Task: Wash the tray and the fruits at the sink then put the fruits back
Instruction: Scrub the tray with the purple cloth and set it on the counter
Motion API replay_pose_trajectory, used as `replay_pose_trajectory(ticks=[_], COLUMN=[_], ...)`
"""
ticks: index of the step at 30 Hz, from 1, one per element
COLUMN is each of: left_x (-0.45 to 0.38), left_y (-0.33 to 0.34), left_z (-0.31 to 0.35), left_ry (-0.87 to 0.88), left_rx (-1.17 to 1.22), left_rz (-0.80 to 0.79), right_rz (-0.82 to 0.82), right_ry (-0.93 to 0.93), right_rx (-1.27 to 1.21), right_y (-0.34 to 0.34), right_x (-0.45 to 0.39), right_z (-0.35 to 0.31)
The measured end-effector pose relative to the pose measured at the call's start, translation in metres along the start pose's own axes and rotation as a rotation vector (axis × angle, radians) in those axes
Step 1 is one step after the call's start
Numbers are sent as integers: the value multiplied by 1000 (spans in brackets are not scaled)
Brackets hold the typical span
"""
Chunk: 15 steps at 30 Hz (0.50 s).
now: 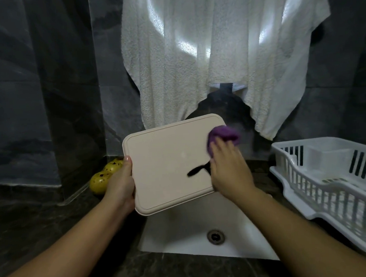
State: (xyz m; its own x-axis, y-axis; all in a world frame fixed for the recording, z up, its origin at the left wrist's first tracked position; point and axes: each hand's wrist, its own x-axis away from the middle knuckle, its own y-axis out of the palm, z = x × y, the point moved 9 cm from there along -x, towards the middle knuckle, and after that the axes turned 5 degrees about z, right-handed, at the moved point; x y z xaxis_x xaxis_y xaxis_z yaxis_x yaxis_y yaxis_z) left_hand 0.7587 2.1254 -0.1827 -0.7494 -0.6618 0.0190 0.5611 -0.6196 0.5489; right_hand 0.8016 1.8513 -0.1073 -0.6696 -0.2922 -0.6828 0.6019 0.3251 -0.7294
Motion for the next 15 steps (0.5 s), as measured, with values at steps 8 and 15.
replay_pose_trajectory(ticks=[8, 15], left_x=[-5, -2], left_y=[-6, -8], left_z=[-3, -17], left_ry=[32, -29], left_rx=[-94, -76], left_rz=[-50, -126], right_rz=[21, 50], right_ry=[119, 261], right_rx=[-136, -355], right_y=[9, -27], right_x=[21, -48], right_z=[34, 53])
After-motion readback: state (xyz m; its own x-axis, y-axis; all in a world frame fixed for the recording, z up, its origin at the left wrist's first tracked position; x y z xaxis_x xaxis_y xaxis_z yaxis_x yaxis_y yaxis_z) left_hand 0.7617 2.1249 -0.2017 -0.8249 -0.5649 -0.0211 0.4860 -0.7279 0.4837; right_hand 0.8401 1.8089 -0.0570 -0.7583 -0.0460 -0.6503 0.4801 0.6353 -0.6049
